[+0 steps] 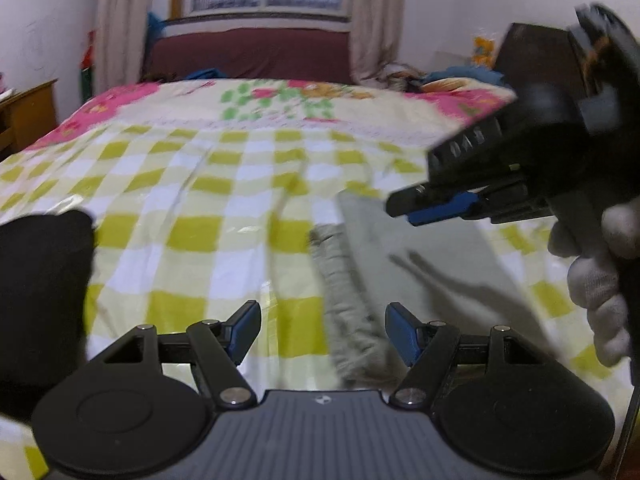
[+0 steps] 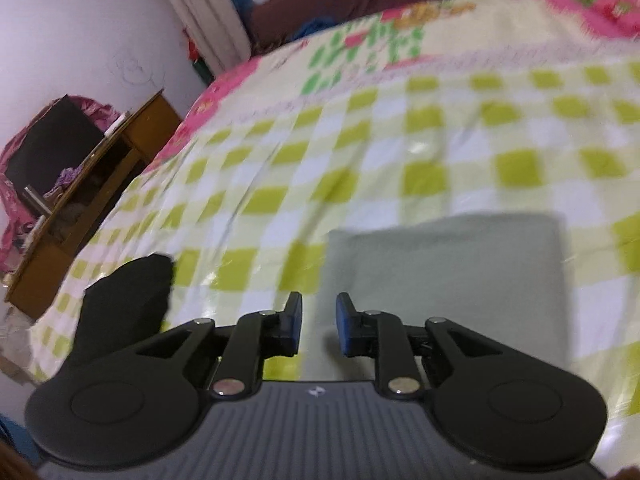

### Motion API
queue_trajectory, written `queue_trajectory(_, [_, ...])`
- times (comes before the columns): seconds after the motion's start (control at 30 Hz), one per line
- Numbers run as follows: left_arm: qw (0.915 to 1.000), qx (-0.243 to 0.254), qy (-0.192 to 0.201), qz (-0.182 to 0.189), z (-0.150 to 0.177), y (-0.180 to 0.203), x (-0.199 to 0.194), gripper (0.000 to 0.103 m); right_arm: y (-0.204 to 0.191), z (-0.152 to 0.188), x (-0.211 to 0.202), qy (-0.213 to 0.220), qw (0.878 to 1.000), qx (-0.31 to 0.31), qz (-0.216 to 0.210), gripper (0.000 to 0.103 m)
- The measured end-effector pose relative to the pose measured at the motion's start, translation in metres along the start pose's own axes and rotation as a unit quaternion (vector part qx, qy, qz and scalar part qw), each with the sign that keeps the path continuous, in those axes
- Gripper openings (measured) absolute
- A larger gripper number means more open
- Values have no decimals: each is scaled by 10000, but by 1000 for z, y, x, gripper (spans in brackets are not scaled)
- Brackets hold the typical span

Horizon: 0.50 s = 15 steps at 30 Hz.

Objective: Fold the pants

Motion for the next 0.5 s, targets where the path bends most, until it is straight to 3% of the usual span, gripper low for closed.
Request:
queue_trajectory(0.13, [9974,603,232,316,-16,33,3,87,37,11,-13,240,9970,-300,669,23])
queue_trajectory(0.27, [9928,1004,210,614,-32,54,39,89,72,24,-3,67,9969,72,775,23])
queue_trajectory(0.33, [9933,1046,-172,463,-31,52,71,89,85,28,10,-75,9960,17,885,23])
queue_trajectory(0.4, [9915,1053,-758,-90,-23,40,103,89,95,32,25,-303,9958,0,864,23])
queue_trajectory(0.5, [9930,426,-1097,-16,-14,19,113,91,104,36,24,-328,9964,78,776,23])
Point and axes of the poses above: each gripper's, at about its wrist camera, not at the fingertips, and x roughly the way its jaws point, y to its right, z to its underside, the point moved 4 cm from there along x, roughly the way its jaws point, and after that the axes turned 8 degrees about z, right-handed, at the moved point
